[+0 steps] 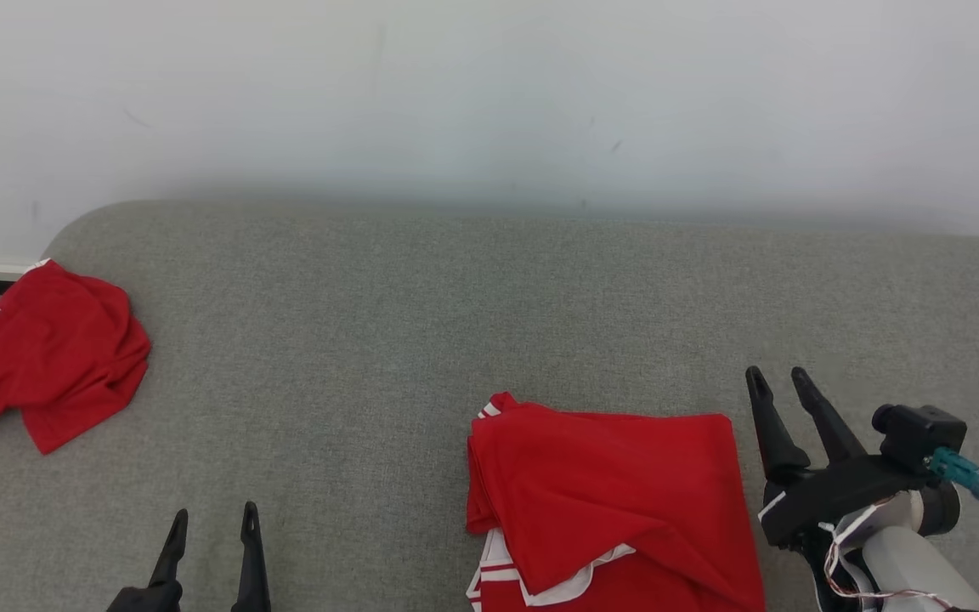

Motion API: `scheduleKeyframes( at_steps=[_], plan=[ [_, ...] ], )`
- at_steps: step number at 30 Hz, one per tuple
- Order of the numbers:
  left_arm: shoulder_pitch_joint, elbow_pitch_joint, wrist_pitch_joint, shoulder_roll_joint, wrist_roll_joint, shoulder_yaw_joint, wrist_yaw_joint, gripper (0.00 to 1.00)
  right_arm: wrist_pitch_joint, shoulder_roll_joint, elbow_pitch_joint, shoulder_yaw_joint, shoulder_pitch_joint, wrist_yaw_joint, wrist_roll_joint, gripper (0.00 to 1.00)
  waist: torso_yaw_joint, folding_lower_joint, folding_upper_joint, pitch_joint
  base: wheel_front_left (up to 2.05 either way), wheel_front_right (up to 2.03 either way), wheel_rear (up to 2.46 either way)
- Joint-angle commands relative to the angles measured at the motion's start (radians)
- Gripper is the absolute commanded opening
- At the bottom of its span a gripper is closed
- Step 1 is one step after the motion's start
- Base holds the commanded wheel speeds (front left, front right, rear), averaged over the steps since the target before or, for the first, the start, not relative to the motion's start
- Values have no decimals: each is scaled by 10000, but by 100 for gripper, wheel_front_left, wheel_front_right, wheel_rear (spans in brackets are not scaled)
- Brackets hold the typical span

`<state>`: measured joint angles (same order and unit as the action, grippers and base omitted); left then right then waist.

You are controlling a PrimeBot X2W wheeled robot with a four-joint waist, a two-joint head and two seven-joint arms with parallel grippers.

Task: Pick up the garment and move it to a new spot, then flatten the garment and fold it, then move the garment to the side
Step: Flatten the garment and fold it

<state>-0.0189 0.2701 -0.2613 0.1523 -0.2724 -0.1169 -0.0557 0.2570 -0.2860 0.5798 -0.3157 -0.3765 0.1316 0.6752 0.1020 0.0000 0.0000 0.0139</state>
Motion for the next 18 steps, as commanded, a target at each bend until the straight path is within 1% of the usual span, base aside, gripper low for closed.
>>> scheduleKeyframes(
  at_steps=[1, 2, 4, 7, 11, 18],
  plan=[
    [164, -53, -42, -38, 152, 57, 1, 100, 54, -81, -26, 70, 178, -22, -338, 38, -33, 0, 0, 17, 0, 0, 0],
    [162, -63, -42, -48, 165, 67, 7, 100, 58, -109, -5, 80, 308, -22, -583, 0, -44, 0, 0, 28, 0, 0, 0],
    [138, -64, -42, -57, 153, 97, 12, 100, 68, 62, -11, 115, 495, -22, -895, 0, -58, 0, 0, 53, 0, 0, 0],
    [77, -51, -42, -91, 186, 110, 54, 100, 74, 111, 113, -90, 670, -22, -1543, 0, -48, 0, 0, 85, 0, 0, 0],
    [-16, -27, -42, -116, 199, 115, 103, 100, 92, 217, 599, -344, 881, -22, -1983, 0, 32, 0, 0, 132, 0, 0, 0],
    [-55, -39, -42, -80, 254, 215, 160, 100, 95, 528, 1309, -754, 1034, -22, -2288, 0, 155, 0, 0, 233, 0, 0, 0]
  ],
)
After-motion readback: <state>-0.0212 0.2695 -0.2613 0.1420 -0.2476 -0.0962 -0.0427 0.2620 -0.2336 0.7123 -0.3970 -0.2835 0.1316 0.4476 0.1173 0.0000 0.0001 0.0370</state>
